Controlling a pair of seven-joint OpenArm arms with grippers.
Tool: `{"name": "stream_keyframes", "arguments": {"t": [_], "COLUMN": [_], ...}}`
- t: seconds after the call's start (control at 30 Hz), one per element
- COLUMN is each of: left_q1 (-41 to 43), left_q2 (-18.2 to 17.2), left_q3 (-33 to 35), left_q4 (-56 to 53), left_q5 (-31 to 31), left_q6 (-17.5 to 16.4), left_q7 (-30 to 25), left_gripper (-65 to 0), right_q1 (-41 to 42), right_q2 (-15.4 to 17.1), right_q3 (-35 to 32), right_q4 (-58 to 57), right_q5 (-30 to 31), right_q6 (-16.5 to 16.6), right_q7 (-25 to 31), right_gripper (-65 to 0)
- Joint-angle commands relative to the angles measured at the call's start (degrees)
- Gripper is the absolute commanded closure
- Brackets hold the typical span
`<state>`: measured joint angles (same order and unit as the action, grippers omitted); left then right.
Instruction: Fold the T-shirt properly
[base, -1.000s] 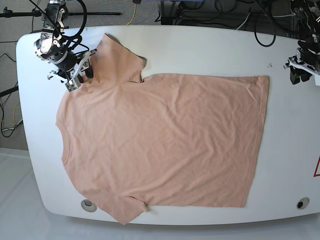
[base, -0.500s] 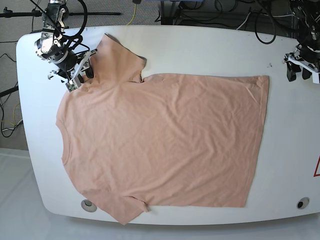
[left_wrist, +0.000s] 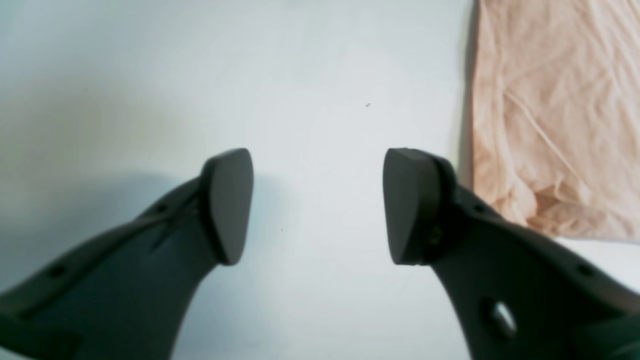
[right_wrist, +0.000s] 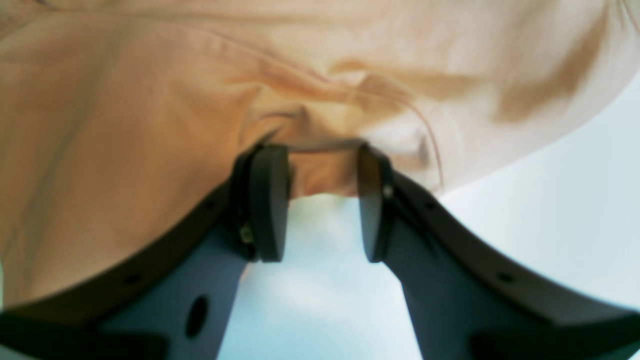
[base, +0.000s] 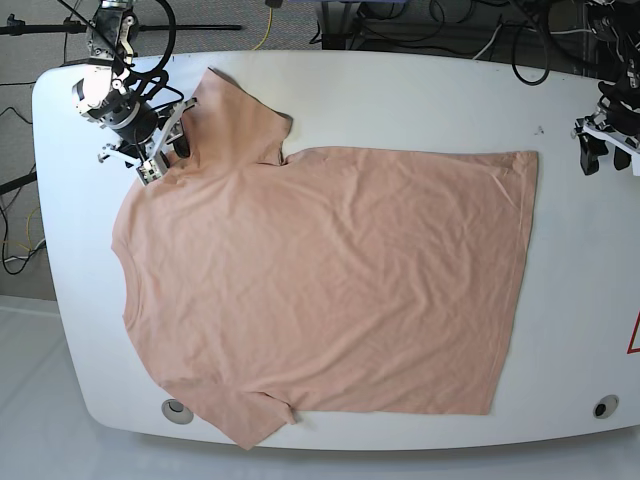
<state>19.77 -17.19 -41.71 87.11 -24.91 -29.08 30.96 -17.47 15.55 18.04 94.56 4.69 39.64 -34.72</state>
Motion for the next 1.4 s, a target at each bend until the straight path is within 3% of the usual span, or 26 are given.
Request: {"name": "stream_keyframes", "arguments": {"t": [0.0,0.2,0.53,0.6,0.67,0.8,0.93,1.2,1.37], "left_q1": [-0.8,-1.6,-2.3,-2.1,-1.2,-1.0,-1.1,-2.2,-3.5], "left_q2": [-0.3,0.2,0.1,0.3,1.0,0.9,1.0,1.1,1.3], "left_q3": [2.6,5.0,5.3,5.0,4.9,4.8,4.8,4.9,6.2], "left_q4": [1.5,1.4,-0.4,-0.3,0.3,0.4,0.0,-1.6,-1.9], "left_q5": [-1.8,-2.5,-1.8,-1.9,-1.7,-1.6,-1.5,-2.7,-2.4], "left_q6": [1.4,1.8,0.9,0.9,1.0,0.9,0.8,0.7,0.5], "left_q7": [-0.4,0.6,0.1,0.1,-0.4,-0.7,-0.8,0.9,2.9], "left_gripper": [-32.1,-28.1,-30.6,-29.7,-26.8,-24.9,-24.0,-30.7,-31.0], "right_q1": [0.0,0.0,0.4,0.4,0.6,1.0,1.1,1.1,1.2], "right_q2": [0.6,0.5,1.0,1.0,0.8,0.7,0.7,0.7,0.7], "right_q3": [0.6,0.8,0.7,0.7,0.5,0.5,0.5,-0.1,0.2], "right_q4": [0.2,0.4,0.0,0.0,-0.1,0.0,-0.1,-0.1,-0.3], "right_q5": [-0.4,0.0,0.4,0.4,0.4,0.5,0.4,0.4,0.5], "right_q6": [0.4,0.4,0.4,0.4,0.4,0.4,0.4,0.2,0.2], "right_q7": [-1.7,-1.7,-1.1,-1.1,-0.8,-1.2,-1.4,-1.4,-1.3], "right_gripper": [-23.2,-23.3,-22.5,-20.3,-9.9,0.0,0.0,-2.7,-3.0]}}
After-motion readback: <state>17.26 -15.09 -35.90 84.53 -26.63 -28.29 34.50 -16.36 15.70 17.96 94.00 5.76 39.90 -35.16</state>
